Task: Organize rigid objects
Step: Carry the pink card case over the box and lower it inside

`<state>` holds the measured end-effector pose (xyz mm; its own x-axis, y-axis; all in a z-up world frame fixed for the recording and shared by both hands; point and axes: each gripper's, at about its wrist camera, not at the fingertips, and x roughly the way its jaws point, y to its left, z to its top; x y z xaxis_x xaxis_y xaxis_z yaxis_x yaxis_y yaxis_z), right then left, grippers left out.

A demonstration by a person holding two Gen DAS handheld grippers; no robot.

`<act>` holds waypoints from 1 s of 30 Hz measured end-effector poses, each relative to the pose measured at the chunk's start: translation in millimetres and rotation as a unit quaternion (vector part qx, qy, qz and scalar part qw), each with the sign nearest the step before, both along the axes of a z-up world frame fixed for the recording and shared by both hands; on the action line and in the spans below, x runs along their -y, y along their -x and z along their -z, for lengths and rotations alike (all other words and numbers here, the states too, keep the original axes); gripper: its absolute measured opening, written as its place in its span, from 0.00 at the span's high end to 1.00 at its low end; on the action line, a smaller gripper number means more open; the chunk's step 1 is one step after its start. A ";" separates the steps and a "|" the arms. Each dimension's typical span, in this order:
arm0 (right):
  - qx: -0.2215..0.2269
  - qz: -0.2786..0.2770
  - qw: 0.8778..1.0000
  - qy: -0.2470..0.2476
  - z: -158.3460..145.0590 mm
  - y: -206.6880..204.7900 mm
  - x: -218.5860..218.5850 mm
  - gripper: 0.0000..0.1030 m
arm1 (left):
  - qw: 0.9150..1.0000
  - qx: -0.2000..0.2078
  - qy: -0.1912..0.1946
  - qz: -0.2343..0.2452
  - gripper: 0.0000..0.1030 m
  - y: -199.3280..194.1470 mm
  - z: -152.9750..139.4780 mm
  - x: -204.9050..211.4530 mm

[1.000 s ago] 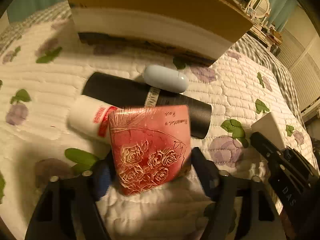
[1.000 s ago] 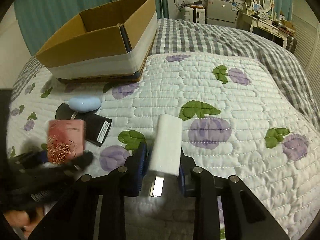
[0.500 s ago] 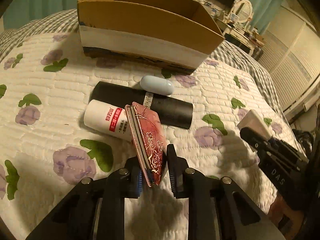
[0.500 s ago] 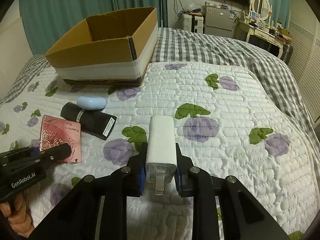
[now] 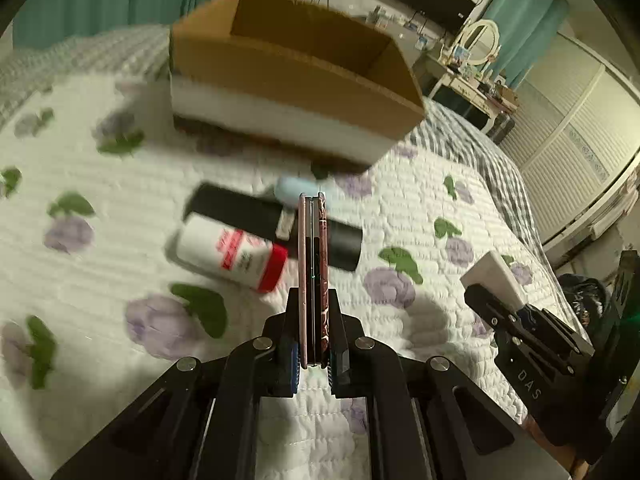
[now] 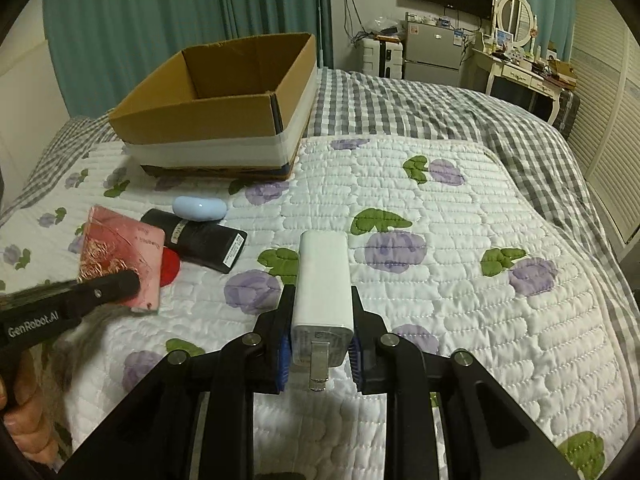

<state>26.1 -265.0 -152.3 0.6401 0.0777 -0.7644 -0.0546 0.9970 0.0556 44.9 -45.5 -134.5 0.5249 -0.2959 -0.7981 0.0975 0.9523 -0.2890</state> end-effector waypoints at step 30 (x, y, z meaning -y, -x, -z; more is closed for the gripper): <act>0.208 -0.050 0.977 -0.016 -188.9 -2.7 -39.3 0.78 | 0.962 0.267 -0.049 0.004 0.90 10.4 -181.2 -35.6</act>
